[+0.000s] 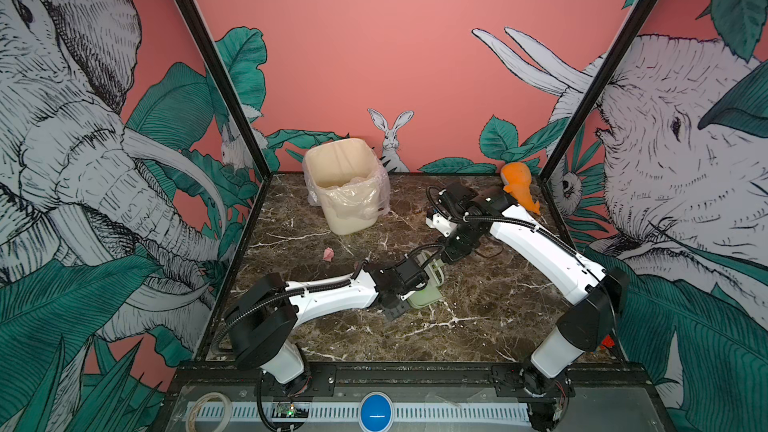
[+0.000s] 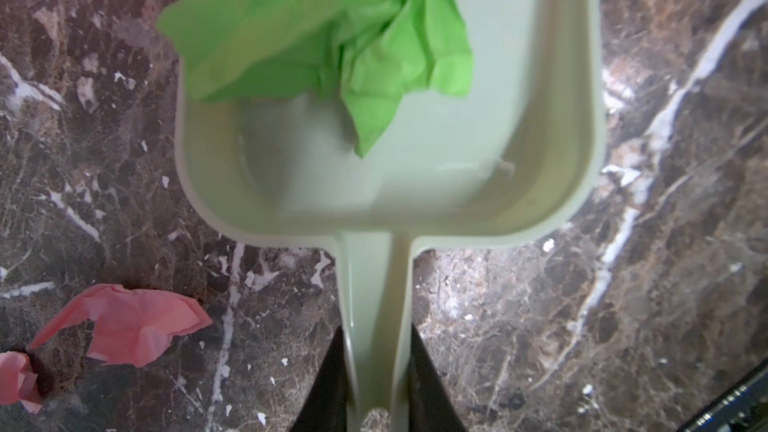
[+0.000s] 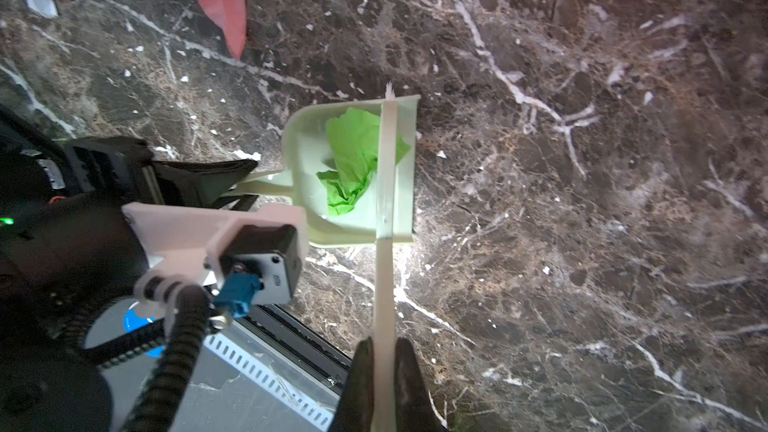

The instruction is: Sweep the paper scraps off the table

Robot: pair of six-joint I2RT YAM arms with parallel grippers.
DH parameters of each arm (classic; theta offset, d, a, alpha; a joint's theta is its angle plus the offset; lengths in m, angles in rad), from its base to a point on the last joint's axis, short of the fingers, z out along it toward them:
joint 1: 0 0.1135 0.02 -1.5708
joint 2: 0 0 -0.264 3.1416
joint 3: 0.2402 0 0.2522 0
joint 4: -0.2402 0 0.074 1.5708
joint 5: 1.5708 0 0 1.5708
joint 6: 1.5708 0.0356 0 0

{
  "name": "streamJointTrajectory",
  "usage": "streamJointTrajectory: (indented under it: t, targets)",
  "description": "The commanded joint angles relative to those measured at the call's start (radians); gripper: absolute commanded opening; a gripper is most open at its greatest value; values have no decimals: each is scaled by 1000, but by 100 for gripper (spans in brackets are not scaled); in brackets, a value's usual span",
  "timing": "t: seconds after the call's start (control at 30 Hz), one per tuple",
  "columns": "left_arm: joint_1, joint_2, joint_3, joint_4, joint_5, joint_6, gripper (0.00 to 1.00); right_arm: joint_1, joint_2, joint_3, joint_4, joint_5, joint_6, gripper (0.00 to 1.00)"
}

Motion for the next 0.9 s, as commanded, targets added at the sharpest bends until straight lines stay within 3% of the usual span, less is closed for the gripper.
streamJointTrajectory:
  t: [0.0, 0.27, 0.57, 0.87]
  targets:
    - [0, -12, -16, -15, -6, -13, 4, -15, -15, 17, -57, 44, -23, 0]
    - [0, -18, -24, -5, -6, -16, 4, -53, -23, 7, -60, 91, -41, 0]
    - [0, 3, -16, -2, 1, -9, 4, -46, 122, -13, 10, 150, -51, 0]
    - [0, 0, -16, -7, -2, -12, 3, 34, 156, 56, 14, 18, -28, 0]
